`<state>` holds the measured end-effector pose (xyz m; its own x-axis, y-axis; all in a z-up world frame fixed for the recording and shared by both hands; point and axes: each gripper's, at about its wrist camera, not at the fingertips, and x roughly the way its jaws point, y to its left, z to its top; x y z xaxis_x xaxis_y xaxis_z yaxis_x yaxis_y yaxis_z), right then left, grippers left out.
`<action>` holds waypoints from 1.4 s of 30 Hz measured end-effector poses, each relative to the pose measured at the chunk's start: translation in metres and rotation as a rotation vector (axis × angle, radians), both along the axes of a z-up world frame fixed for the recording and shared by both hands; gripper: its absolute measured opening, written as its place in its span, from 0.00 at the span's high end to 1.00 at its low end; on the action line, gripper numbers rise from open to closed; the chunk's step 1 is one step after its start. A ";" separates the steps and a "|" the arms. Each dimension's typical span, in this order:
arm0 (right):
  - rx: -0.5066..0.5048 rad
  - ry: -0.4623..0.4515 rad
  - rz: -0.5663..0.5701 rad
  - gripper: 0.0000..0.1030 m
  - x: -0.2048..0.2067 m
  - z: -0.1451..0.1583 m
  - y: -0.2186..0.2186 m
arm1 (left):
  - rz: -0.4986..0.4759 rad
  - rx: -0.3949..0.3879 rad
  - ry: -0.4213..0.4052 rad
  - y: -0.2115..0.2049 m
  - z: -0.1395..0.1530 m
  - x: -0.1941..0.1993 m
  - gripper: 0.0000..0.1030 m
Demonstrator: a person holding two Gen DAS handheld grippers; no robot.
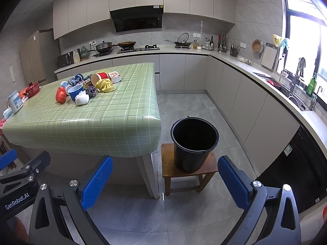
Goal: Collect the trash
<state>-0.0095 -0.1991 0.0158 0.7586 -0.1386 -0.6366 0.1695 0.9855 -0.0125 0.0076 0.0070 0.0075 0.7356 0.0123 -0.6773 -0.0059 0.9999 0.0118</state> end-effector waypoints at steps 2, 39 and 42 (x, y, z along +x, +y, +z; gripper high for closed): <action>-0.002 -0.001 -0.002 0.00 0.000 0.000 0.000 | -0.001 -0.001 0.001 0.000 0.000 0.000 0.00; 0.007 -0.005 0.030 0.00 0.006 0.000 0.017 | 0.027 0.000 -0.003 0.012 -0.006 0.003 0.00; 0.012 -0.006 0.036 0.00 0.009 0.000 0.017 | 0.032 0.003 -0.003 0.014 -0.006 0.004 0.00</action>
<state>-0.0004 -0.1817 0.0163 0.7666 -0.1040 -0.6336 0.1343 0.9909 -0.0001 0.0114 0.0212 0.0018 0.7372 0.0377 -0.6746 -0.0378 0.9992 0.0146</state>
